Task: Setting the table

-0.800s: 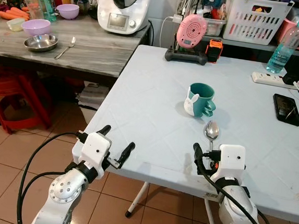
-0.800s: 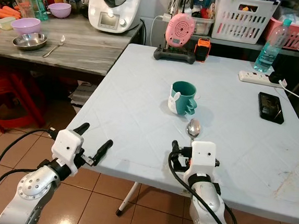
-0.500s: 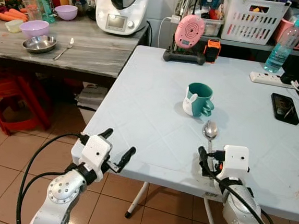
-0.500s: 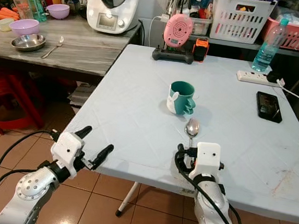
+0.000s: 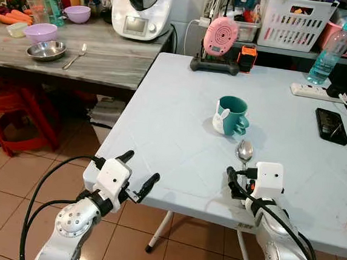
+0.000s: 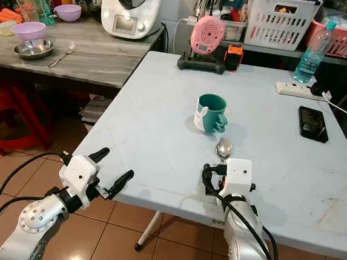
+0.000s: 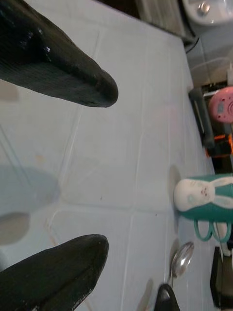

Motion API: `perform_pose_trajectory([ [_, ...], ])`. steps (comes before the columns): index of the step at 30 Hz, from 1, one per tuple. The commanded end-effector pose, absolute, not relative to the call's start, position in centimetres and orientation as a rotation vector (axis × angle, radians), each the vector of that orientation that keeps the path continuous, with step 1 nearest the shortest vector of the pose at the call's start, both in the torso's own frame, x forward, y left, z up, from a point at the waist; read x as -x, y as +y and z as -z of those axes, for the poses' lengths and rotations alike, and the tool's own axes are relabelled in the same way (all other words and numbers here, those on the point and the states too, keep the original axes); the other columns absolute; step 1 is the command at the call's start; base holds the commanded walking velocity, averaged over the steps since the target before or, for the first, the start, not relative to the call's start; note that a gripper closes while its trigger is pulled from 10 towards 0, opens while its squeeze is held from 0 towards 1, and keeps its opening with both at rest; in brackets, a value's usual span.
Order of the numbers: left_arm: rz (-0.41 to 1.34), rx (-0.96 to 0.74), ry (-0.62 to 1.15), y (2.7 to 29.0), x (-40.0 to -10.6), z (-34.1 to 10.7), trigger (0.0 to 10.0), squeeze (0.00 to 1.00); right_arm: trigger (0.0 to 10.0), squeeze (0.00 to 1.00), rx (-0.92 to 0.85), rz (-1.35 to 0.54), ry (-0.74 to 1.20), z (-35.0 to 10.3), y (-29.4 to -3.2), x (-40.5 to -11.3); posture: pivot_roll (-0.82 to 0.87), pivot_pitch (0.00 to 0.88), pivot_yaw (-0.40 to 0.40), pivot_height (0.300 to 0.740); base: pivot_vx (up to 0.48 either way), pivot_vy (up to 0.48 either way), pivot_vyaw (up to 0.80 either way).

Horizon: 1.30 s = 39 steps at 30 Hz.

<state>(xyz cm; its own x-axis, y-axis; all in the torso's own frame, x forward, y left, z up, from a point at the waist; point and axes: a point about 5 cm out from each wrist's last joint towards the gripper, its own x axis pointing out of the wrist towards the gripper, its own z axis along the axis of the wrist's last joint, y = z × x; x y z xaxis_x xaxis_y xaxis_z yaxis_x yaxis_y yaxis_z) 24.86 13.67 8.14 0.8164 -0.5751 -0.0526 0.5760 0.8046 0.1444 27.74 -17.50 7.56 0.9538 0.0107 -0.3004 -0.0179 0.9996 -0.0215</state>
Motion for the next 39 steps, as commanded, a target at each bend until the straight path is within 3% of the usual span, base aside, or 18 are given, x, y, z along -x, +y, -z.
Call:
perform_pose_trajectory([
  [1, 0.670, -0.131, 0.020, 13.5, -24.6, -7.9, 10.0, 0.00, 10.0, 0.00, 0.018, -0.013, 0.333, -7.3, -17.8, -27.9, 0.01, 0.000, 0.022, 0.740, 0.000, 0.000, 0.00],
  [23, 0.780, -0.118, 0.011, 13.3, -24.2, -8.5, 10.0, 0.00, 10.0, 0.00, 0.021, -0.044, 0.387, -6.9, -18.6, -29.4, 0.02, 0.000, 0.042, 0.740, 0.000, 0.000, 0.00],
  [24, 0.783, -0.117, 0.010, 13.2, -24.2, -8.6, 10.0, 0.00, 3.2, 0.00, 0.016, -0.044, 0.385, -7.0, -18.6, -29.5, 0.02, 0.000, 0.043, 0.740, 0.000, 0.000, 0.00],
  [25, 0.785, -0.117, 0.009, 13.2, -24.2, -8.6, 10.0, 0.00, 3.2, 0.00, 0.013, -0.043, 0.384, -7.0, -18.6, -29.6, 0.02, 0.000, 0.043, 0.740, 0.000, 0.000, 0.00],
  [26, 0.789, -0.117, 0.008, 13.1, -24.2, -8.7, 10.0, 0.00, 0.0, 0.00, 0.008, -0.044, 0.383, -7.1, -18.6, -29.7, 0.02, 0.000, 0.043, 0.740, 0.000, 0.000, 0.00],
  [39, 0.837, -0.114, 0.007, 12.6, -24.1, -8.9, 10.0, 0.00, 0.0, 0.00, -0.004, -0.028, 0.373, -7.3, -19.1, -30.3, 0.02, 0.000, 0.046, 0.740, 0.000, 0.000, 0.00],
])
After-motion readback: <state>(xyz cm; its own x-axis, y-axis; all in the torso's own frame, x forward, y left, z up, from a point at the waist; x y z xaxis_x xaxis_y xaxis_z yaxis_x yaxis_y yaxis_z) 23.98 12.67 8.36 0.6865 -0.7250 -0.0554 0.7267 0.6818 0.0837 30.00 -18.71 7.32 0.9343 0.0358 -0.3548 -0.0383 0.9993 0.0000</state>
